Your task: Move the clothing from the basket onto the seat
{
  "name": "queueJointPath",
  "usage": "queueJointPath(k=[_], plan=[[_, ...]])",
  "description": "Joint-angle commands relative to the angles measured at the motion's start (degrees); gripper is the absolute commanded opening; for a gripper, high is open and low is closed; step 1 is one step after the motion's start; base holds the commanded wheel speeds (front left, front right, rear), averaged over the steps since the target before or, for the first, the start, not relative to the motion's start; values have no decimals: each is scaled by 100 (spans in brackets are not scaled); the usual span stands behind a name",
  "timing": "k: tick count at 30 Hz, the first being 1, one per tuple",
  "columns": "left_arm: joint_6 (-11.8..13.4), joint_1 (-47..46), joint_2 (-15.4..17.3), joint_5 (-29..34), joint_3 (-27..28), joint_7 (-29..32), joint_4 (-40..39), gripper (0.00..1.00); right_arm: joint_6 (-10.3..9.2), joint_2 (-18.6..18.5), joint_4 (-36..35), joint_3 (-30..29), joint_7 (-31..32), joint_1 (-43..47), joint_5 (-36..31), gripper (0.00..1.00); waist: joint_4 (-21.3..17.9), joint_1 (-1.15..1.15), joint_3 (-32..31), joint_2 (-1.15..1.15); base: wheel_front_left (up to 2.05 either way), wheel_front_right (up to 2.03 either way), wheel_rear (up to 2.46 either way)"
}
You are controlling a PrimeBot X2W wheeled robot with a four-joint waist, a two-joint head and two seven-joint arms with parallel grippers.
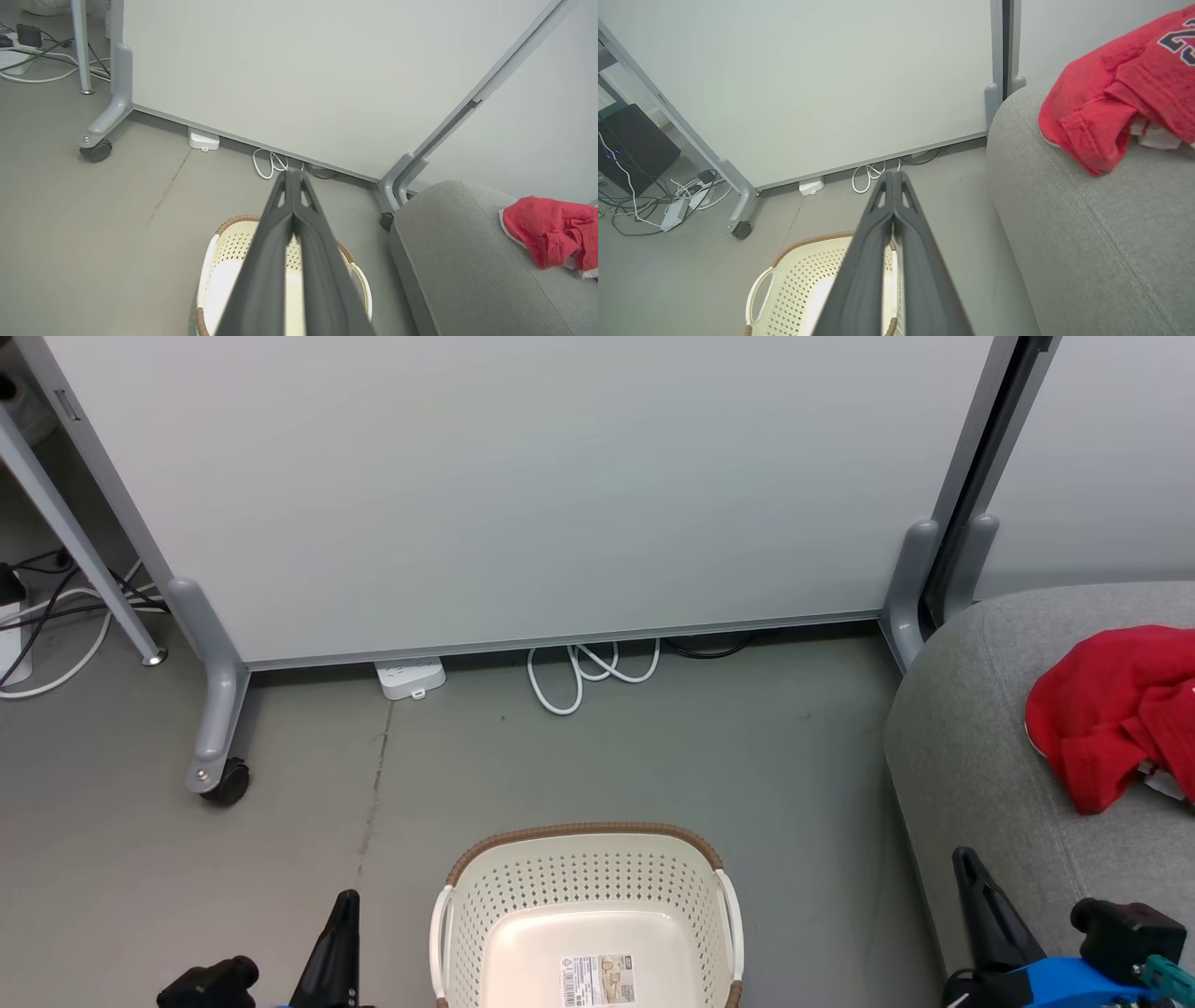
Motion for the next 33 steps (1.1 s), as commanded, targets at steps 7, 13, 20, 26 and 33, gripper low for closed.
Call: queueJointPath(k=[7, 13, 20, 26, 33], plan=[[-6, -173, 28, -749, 176, 188, -182, 0, -1, 17, 26, -51, 72, -278, 916, 0, -26, 0, 1, 0, 0, 0, 0], [-8, -204, 27, -1251, 273, 325, -236, 0, -2, 24, 96, -75, 125, -352, 1522, 0, -48, -1, 1, 0, 0, 0, 0], [-10, -237, 25, -1792, 369, 474, -297, 0, -2, 31, 170, -103, 184, -440, 2181, 0, -74, -1, 2, 0, 0, 0, 0], [-12, -259, 24, -2225, 457, 595, -345, 0, -3, 36, 231, -127, 231, -505, 2705, 0, -95, -1, 3, 0, 0, 0, 0], [-14, -281, 21, -2700, 537, 725, -394, 0, -4, 42, 302, -153, 282, -568, 3278, 0, -121, -1, 4, 0, 0, 0, 0]])
